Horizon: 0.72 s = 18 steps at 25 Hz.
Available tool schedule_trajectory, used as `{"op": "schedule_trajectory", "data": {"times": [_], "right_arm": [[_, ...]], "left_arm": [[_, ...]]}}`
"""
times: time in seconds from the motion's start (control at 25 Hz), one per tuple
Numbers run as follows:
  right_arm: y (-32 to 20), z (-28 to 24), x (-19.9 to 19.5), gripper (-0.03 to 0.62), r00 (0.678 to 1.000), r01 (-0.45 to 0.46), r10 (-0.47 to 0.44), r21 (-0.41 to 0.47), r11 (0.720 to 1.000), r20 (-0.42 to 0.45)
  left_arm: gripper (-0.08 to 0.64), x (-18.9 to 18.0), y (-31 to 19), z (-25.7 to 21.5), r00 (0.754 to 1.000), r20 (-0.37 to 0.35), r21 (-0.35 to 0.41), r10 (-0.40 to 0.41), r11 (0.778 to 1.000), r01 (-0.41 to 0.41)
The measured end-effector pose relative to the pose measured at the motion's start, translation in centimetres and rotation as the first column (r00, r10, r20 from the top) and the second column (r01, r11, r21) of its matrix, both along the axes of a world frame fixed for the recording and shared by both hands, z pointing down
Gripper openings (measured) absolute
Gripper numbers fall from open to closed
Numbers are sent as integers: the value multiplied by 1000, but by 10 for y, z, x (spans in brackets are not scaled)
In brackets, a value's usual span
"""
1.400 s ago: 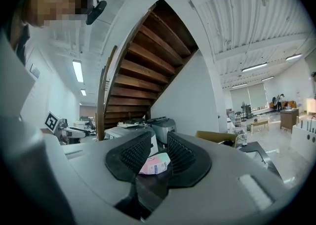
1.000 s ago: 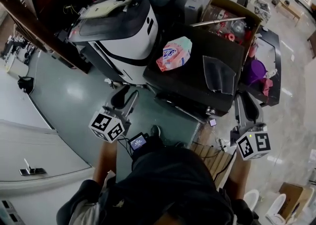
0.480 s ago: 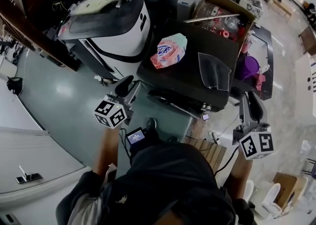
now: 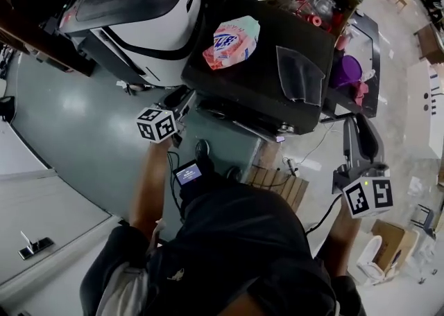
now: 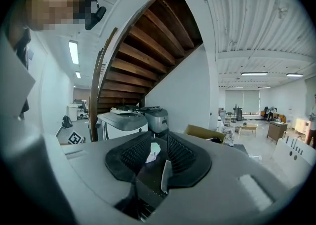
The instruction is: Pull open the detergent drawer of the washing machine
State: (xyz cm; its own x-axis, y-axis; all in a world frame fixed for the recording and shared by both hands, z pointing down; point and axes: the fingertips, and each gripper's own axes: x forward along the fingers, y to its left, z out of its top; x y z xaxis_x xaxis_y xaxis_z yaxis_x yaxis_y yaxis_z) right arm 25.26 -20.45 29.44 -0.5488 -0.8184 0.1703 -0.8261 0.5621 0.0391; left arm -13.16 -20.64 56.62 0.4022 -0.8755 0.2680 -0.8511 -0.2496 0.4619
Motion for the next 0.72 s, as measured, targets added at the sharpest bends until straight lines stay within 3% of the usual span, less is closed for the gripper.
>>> {"op": "schedule_trajectory", "data": {"times": [0.32,0.72], "right_arm": [[0,13,-9,81,997,1,-4,-43,999,-78],[-2,35,-29,81,989,-3,-11,-97,995,-146]], "left_arm": [[208,-6,-14,101,993,-122,-128,1,992,-16],[324,-15,-23,191,959,-284,-204,-7,978,-54]]}}
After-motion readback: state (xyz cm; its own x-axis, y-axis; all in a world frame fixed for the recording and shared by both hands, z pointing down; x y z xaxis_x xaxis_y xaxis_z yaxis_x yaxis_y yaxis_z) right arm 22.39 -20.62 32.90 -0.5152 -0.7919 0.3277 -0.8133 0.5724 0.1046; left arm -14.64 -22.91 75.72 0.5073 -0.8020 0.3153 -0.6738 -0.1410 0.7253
